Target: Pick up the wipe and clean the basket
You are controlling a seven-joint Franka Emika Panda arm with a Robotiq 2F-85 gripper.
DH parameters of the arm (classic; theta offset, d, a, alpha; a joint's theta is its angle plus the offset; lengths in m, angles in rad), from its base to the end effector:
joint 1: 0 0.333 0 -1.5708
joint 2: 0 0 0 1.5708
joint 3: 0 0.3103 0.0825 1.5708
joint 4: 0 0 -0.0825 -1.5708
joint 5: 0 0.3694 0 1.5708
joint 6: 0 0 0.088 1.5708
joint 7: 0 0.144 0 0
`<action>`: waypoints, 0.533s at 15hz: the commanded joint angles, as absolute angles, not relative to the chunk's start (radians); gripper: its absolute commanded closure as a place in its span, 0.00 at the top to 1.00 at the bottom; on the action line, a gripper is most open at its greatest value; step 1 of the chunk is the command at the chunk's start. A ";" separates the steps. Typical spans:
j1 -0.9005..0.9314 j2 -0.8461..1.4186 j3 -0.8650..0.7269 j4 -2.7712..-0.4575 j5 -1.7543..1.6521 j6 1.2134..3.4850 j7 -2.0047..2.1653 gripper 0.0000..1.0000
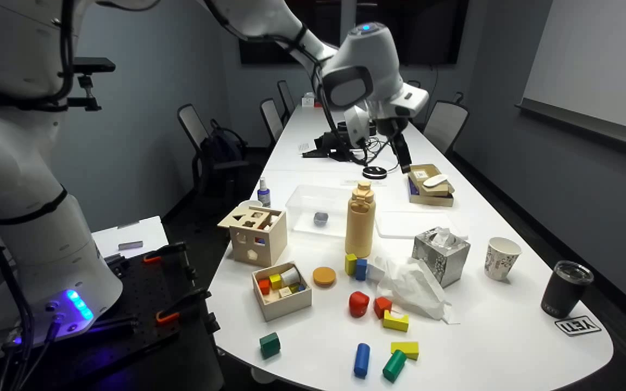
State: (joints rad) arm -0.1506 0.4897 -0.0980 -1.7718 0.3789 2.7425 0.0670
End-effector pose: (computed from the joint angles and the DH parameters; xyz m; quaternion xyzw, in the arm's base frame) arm 0.6776 -0.1744 0.3098 -0.9229 0.2887 -0.2451 0.0700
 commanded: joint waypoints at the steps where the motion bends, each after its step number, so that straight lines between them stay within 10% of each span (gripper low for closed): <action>1: -0.209 0.727 -0.098 -1.552 0.361 2.736 0.144 1.00; 8: -0.258 1.134 -0.119 -1.214 0.327 2.693 0.282 1.00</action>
State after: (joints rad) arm -0.2521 0.9830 -0.1041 -1.3936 0.3529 2.7405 0.2052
